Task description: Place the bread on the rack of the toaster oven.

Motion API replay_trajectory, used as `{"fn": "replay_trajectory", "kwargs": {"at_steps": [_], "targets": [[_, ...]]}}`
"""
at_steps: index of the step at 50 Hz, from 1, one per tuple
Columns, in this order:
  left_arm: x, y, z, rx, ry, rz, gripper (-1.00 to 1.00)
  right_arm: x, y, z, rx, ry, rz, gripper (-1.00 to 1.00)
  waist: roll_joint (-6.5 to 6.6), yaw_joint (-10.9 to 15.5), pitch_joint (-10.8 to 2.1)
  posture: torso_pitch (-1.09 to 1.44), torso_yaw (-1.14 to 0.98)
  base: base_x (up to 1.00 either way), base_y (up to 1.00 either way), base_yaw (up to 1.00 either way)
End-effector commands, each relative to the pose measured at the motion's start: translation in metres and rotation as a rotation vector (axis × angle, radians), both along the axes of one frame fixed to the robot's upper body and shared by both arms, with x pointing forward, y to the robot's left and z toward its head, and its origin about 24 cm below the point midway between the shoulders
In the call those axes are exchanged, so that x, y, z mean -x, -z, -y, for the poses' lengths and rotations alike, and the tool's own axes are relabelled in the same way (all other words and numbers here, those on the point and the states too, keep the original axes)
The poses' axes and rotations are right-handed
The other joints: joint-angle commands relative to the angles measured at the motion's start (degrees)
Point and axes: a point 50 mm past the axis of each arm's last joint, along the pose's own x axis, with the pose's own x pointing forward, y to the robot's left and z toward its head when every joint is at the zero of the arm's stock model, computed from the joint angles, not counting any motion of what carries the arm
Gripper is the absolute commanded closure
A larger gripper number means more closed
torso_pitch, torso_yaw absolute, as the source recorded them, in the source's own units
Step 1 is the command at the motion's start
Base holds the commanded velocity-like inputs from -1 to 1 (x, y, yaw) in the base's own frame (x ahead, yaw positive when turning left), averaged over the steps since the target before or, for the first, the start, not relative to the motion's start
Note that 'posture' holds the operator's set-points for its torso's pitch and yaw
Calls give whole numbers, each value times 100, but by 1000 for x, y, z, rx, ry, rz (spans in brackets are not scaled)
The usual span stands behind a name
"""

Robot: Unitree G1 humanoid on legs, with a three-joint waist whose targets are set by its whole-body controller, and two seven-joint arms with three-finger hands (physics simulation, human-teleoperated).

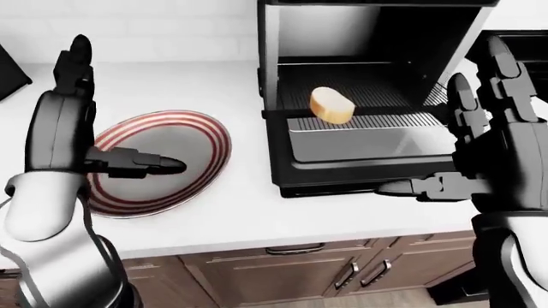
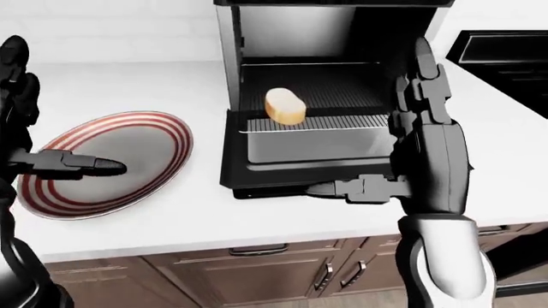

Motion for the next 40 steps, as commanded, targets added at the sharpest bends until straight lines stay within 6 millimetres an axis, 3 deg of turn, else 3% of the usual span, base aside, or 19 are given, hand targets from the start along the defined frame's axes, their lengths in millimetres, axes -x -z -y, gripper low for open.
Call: {"fn": "replay_trajectory", "kwargs": {"at_steps": [1,10,16,28,40], "targets": [[4,-10,-2,-18,-10,108,-100,4,-6,1,24,22,48,-100,28,-7,-99,0,0,0,0,0],[4,7,-23,18,-66,120,-100,-10,-4,0,44,43,23,-100,119,-15,-117,0,0,0,0,0],[5,3,-30,31,-105,166,-100,-10,-2,5,50,62,15,-100,156,-17,-120,0,0,0,0,0],[2,8,-41,41,-161,175,-100,4,-6,21,54,148,23,-100,184,-25,-121,0,0,0,0,0],[0,10,-42,37,-168,169,-100,25,-16,54,58,289,55,-100,132,-16,-107,0,0,0,0,0]]}}
